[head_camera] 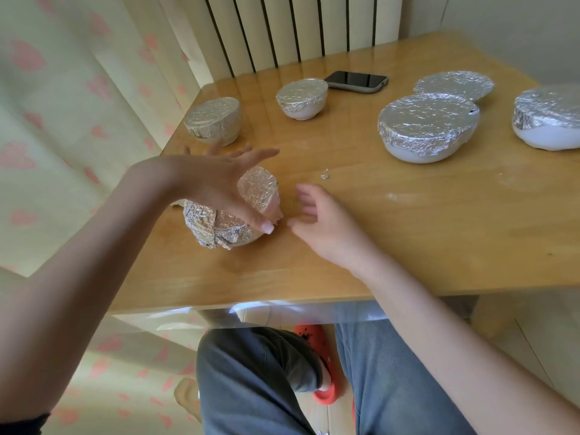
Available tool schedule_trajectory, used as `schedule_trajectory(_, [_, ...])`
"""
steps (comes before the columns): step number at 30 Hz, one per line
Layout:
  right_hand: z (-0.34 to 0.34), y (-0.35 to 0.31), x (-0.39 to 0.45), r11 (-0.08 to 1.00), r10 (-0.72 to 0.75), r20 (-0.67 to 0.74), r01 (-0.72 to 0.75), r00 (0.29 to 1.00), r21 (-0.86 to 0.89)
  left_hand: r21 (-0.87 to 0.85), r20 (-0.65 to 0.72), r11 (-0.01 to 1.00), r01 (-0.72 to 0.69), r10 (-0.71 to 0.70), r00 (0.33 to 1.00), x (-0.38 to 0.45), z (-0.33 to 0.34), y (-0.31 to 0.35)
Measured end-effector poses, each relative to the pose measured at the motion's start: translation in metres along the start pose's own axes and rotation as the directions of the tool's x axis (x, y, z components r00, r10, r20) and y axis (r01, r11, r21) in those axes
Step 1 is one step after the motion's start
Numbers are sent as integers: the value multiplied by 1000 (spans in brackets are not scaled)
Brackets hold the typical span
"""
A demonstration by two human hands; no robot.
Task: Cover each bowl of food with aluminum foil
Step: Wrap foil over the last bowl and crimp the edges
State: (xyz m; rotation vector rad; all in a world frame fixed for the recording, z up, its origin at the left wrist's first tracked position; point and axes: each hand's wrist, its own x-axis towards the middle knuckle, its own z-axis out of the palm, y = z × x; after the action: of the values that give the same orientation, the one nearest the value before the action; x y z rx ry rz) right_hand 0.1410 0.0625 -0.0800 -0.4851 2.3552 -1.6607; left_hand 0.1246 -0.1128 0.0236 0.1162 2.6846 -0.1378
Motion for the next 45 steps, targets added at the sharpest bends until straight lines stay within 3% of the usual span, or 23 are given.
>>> schedule_trajectory(2, [-6, -2, 4, 946, -60, 48, 72, 997, -317, 19, -6, 996, -83, 83, 997, -3, -5, -4])
schedule_trajectory(4, [-13, -7, 11, 880, -127, 92, 154, 988, -449, 41, 46, 990, -136, 134, 990, -2, -4, -6])
schedule_trajectory(7, [-17, -13, 29, 841, -238, 136, 274, 962, -466, -30, 119, 987, -160, 162, 980, 1, 2, -9])
schedule_trajectory(12, [-22, -11, 52, 758, -352, 207, 408, 913, -510, -68, 118, 989, -134, 141, 983, 5, 0, -5])
schedule_trajectory(15, [-31, -5, 62, 511, -467, 284, 517, 838, -687, -67, 128, 990, -120, 128, 984, 6, -2, -2])
schedule_trajectory(18, [-35, 1, 72, 302, -573, 388, 626, 722, -719, -77, 140, 991, -110, 120, 983, 7, -2, -3])
schedule_trajectory(23, [-31, 5, 89, 171, -663, 397, 645, 635, -745, -67, 128, 996, -67, 75, 989, 10, 1, -5])
schedule_trajectory(25, [-27, 6, 90, 150, -651, 431, 662, 625, -734, -55, 116, 998, -13, 19, 993, 11, 4, -6])
schedule_trajectory(28, [-25, 1, 88, 195, -543, 426, 602, 724, -774, -41, 118, 993, 114, -108, 987, 9, 7, -5])
schedule_trajectory(34, [-23, -3, 43, 523, -490, 265, 523, 831, -673, -60, 181, 967, 249, -235, 955, -4, -1, 2])
schedule_trajectory(39, [-11, -10, 8, 592, -378, 248, 439, 892, -676, 52, 239, 998, 40, -51, 970, -18, -16, -11])
schedule_trajectory(41, [0, -14, 2, 568, -357, 192, 376, 914, -732, 137, 277, 990, -12, -26, 961, -17, -11, -11])
schedule_trajectory(45, [21, -17, -3, 509, -446, 70, 317, 892, -800, 138, 137, 990, -32, 12, 990, -11, 10, -7])
